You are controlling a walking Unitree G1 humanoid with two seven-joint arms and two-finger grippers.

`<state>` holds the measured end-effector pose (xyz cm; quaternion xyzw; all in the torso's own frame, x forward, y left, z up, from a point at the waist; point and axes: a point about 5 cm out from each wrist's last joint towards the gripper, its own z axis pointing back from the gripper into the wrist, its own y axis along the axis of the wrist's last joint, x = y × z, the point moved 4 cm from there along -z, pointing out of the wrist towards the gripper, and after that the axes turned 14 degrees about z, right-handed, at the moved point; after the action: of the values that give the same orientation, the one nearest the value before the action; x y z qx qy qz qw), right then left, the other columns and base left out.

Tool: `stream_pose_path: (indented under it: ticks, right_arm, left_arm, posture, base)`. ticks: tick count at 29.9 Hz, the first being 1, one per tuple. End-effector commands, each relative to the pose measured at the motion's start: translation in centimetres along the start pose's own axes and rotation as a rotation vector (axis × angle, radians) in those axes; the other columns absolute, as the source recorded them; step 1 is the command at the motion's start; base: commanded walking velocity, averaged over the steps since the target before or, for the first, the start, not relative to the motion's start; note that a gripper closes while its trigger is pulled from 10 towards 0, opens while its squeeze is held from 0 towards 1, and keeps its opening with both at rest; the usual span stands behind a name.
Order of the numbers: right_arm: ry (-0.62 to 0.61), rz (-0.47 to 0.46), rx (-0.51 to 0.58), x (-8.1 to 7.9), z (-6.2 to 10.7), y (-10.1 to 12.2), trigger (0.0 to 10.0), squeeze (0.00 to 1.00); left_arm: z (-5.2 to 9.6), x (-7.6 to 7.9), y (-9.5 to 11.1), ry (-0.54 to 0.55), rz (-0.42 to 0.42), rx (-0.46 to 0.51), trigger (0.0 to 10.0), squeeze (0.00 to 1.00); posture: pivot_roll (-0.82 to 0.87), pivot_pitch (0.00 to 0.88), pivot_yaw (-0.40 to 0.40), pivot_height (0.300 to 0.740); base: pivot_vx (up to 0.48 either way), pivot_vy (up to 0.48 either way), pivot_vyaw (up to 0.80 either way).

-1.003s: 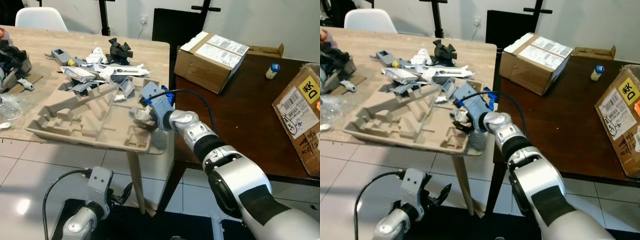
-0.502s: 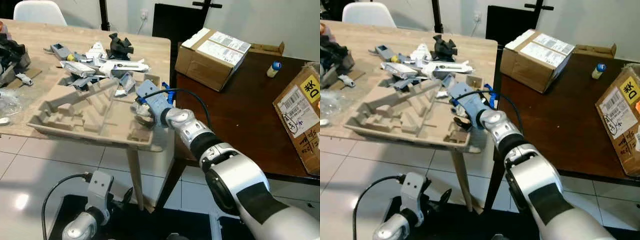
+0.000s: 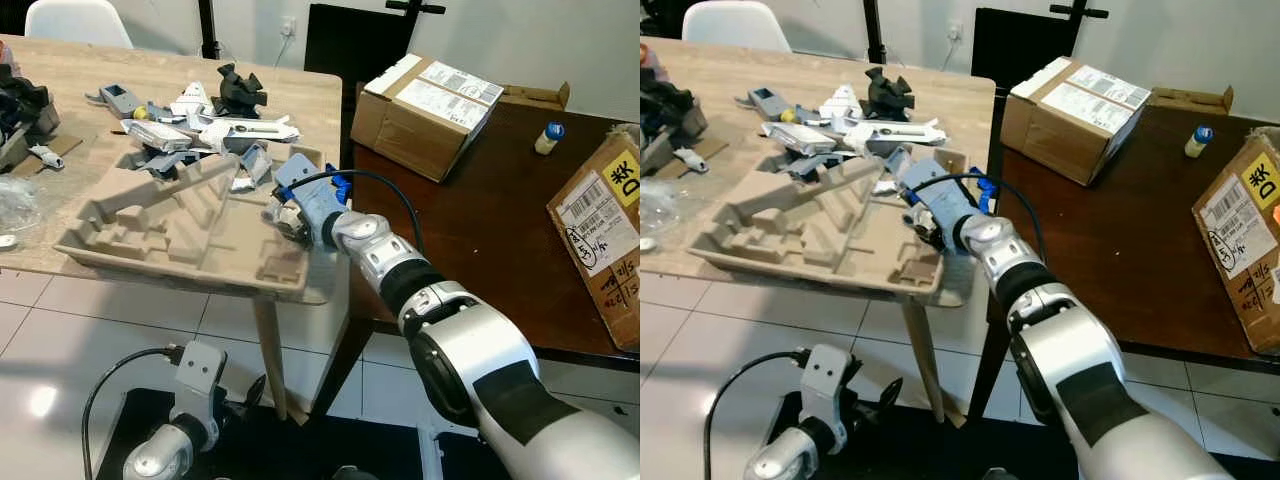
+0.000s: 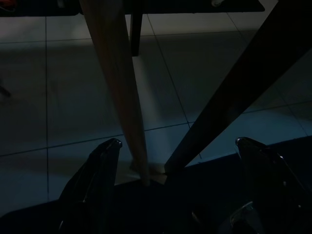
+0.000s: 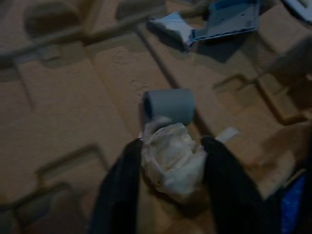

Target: Picking trash to rubbish bin

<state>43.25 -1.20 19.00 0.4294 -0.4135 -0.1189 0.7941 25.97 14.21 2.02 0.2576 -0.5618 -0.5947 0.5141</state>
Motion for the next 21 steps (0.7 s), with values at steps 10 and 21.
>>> stream_pose_path:
  ticks: [10,21]
  right_arm:
    - [0.011,-0.072,-0.051,-0.5,0.1,-1.5,0.0,0.0]
    - [-0.051,-0.504,0.199,3.7,1.2,2.6,0.0,0.0]
  left_arm:
    - [0.2,0.1,-0.5,-0.008,-0.021,-0.038,10.0,0.0]
    - [0.0,0.1,-0.2,-0.012,-0.025,-0.036,10.0,0.0]
  posture:
    - [0.09,0.196,-0.095,0.74]
    - [0.09,0.195,-0.09,0.74]
  base:
    - [0.0,0.0,0.0]
    - [0.0,0.0,0.0]
